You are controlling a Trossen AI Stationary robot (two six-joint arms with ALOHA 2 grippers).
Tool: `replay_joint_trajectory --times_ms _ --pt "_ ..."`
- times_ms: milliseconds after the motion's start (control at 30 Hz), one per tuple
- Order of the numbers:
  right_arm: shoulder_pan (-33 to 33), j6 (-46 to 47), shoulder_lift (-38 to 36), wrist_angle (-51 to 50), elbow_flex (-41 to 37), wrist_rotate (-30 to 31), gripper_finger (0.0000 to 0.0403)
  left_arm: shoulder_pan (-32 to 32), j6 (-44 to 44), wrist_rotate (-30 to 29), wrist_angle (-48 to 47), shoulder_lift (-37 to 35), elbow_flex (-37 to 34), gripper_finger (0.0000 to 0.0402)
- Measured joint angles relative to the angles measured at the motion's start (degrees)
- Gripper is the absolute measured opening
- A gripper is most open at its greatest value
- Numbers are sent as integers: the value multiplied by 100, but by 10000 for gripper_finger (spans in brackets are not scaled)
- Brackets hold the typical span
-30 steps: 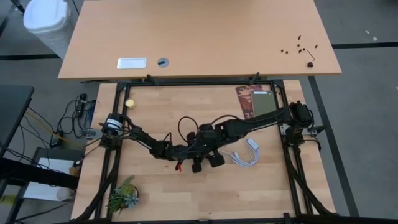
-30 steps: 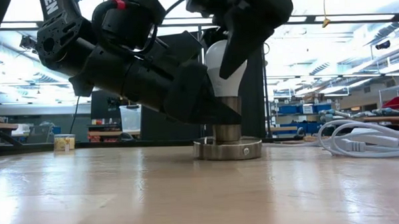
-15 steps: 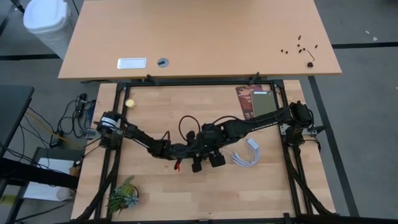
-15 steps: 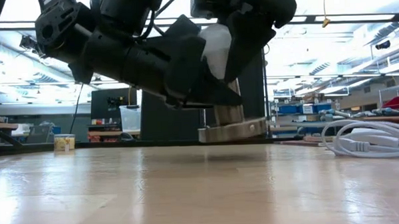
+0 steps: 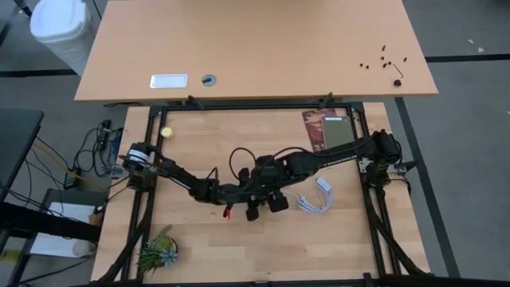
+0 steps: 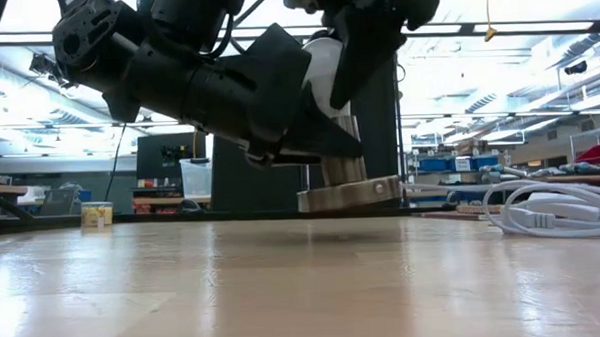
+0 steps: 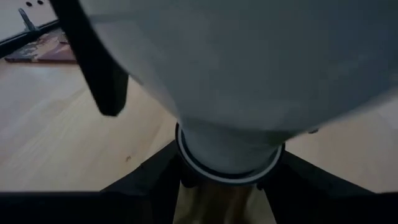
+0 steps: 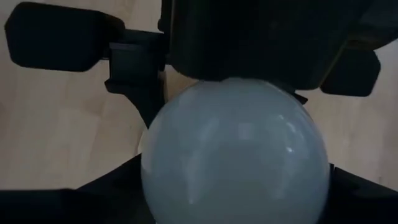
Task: Screw lightbulb
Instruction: Insert the lightbulb into the lamp
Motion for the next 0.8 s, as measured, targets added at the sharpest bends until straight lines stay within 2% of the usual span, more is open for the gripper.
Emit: replay_joint_trajectory --times_ms 200,500,800 --pt "2 -201 0 -102 79 194 296 0 -172 -2 -97 -4 0 204" --pt "66 31 7 106 -71 226 298 -4 -164 0 -330 2 -4 204" --pt "72 151 7 181 -71 -64 295 -11 -168 181 -341 2 -4 204"
